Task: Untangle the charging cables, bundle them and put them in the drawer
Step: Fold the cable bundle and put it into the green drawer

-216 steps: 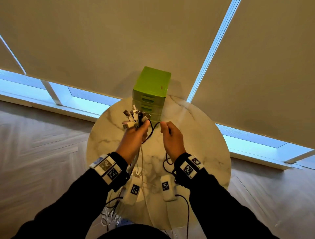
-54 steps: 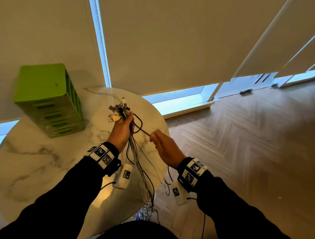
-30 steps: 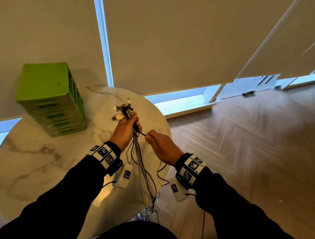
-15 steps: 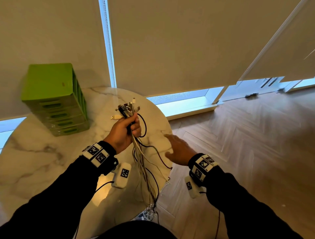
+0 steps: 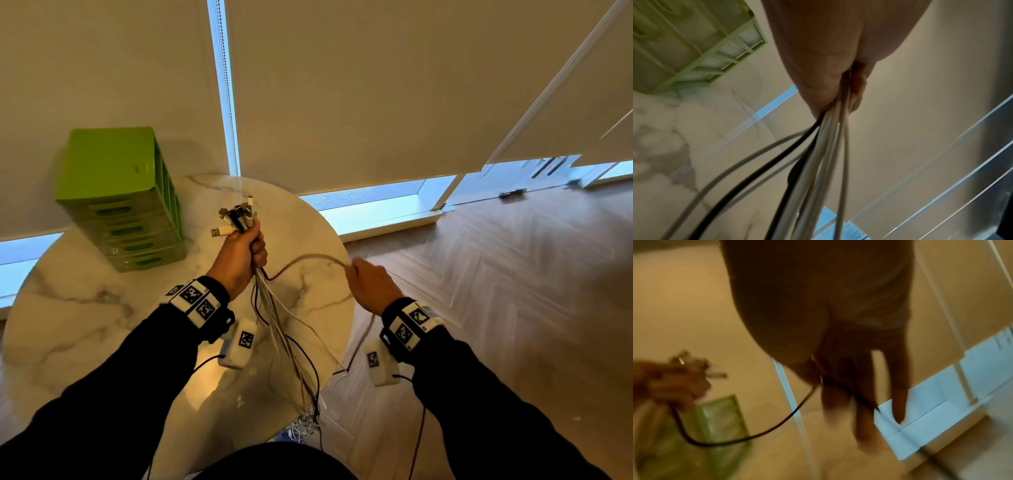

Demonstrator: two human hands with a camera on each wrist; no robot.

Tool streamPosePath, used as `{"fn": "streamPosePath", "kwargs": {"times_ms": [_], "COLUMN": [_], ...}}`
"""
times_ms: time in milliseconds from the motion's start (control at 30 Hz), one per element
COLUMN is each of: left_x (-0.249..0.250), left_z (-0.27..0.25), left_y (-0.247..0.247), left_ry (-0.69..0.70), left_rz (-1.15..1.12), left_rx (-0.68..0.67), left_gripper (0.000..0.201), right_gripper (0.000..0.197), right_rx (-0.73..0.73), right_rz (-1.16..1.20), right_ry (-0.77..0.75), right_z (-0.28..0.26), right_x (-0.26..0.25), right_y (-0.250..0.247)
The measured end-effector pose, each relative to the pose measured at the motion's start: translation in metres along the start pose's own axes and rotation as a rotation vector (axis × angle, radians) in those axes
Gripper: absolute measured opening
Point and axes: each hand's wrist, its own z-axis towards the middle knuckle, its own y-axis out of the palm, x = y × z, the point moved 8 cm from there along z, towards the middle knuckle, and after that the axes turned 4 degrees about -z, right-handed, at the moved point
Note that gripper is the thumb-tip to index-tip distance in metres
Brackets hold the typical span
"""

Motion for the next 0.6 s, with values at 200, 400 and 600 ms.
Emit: {"fn": "streamPosePath", "kwargs": {"times_ms": [200, 400, 600], "left_x": [0.003, 0.017, 0.041], "left_z": [-0.018, -0.041, -0.057], "left_y": [0.029, 0.044, 0.005], "left_ry": [-0.049, 0.099, 0.001], "left_rz": [-0.019, 0.644, 0.695], "left_rx": [-0.155, -0.295, -0.219], "left_gripper": [0.030, 0.033, 0.039], "right_gripper": [0.079, 0.057, 0.013], "right_rx": [-0.582, -0.336, -0.341], "right_rz": [-0.304, 0.458, 1.031], "right_ry": [-0.040, -0.374, -0.179], "right_z": [-0.028, -0.031, -0.044], "right_x": [0.014, -0.120, -0.174], "right_y": [0.051, 0.042, 0.056]}}
